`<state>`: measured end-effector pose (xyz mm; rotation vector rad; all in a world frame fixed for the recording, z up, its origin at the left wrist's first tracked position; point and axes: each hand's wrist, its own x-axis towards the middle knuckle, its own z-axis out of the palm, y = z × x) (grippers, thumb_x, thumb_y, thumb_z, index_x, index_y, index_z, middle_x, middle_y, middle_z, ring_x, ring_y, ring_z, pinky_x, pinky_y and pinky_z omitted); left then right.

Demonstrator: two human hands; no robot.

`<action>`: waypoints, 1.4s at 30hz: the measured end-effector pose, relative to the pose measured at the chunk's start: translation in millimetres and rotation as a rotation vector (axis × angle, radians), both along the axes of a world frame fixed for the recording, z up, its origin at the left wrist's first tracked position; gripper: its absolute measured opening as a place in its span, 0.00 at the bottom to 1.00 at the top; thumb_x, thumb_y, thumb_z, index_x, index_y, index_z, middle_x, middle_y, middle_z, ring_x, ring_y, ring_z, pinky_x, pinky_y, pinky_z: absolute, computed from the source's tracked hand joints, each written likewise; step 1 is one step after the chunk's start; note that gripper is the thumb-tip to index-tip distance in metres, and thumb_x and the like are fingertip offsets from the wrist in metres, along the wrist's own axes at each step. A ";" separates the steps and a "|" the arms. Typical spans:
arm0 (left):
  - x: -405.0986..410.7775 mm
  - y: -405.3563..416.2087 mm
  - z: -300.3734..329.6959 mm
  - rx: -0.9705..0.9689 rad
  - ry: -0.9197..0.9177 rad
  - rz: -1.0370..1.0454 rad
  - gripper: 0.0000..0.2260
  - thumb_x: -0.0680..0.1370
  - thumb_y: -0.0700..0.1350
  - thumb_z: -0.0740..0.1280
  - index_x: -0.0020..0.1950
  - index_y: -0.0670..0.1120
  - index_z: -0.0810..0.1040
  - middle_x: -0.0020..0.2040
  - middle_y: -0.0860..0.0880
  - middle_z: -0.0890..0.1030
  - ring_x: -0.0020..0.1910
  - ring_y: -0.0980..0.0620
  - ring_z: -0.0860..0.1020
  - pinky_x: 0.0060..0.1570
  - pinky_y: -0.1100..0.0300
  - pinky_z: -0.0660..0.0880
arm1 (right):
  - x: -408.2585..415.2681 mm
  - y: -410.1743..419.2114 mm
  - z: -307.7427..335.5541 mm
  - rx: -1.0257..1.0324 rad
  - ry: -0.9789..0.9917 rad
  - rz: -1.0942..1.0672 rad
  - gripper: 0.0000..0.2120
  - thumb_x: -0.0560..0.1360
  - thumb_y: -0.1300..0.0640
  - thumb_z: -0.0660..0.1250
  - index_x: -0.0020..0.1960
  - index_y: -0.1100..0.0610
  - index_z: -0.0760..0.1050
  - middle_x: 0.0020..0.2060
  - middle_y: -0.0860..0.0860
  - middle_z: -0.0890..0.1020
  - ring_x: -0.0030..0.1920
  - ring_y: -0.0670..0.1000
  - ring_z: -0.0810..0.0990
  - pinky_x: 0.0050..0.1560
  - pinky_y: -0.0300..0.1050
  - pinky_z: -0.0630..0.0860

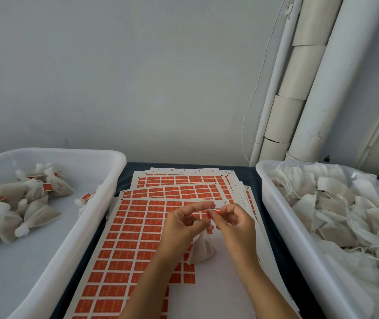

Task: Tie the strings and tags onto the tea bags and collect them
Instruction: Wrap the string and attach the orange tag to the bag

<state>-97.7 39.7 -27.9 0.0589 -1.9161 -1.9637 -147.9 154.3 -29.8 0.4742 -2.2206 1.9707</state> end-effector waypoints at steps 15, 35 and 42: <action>0.9 3.0 -0.4 -0.006 0.046 -0.017 0.12 0.76 0.35 0.67 0.55 0.49 0.81 0.53 0.54 0.83 0.42 0.47 0.82 0.43 0.62 0.79 | 1.9 -2.3 -0.6 -0.181 -0.087 -0.017 0.07 0.69 0.58 0.73 0.43 0.53 0.75 0.38 0.42 0.83 0.40 0.46 0.83 0.42 0.39 0.80; 0.9 5.1 -1.3 0.037 0.074 -0.002 0.12 0.77 0.35 0.64 0.56 0.46 0.81 0.49 0.48 0.84 0.38 0.48 0.81 0.44 0.57 0.81 | 3.1 -4.5 -4.9 -0.192 -0.128 0.062 0.08 0.74 0.58 0.68 0.42 0.44 0.78 0.34 0.36 0.82 0.40 0.45 0.83 0.41 0.36 0.79; 2.2 5.3 -0.3 0.048 0.122 -0.025 0.14 0.77 0.29 0.62 0.55 0.44 0.81 0.51 0.49 0.84 0.47 0.48 0.82 0.42 0.62 0.79 | 4.9 -8.1 -0.8 -0.128 -0.148 0.145 0.05 0.73 0.55 0.68 0.45 0.45 0.77 0.41 0.40 0.82 0.42 0.44 0.83 0.37 0.33 0.77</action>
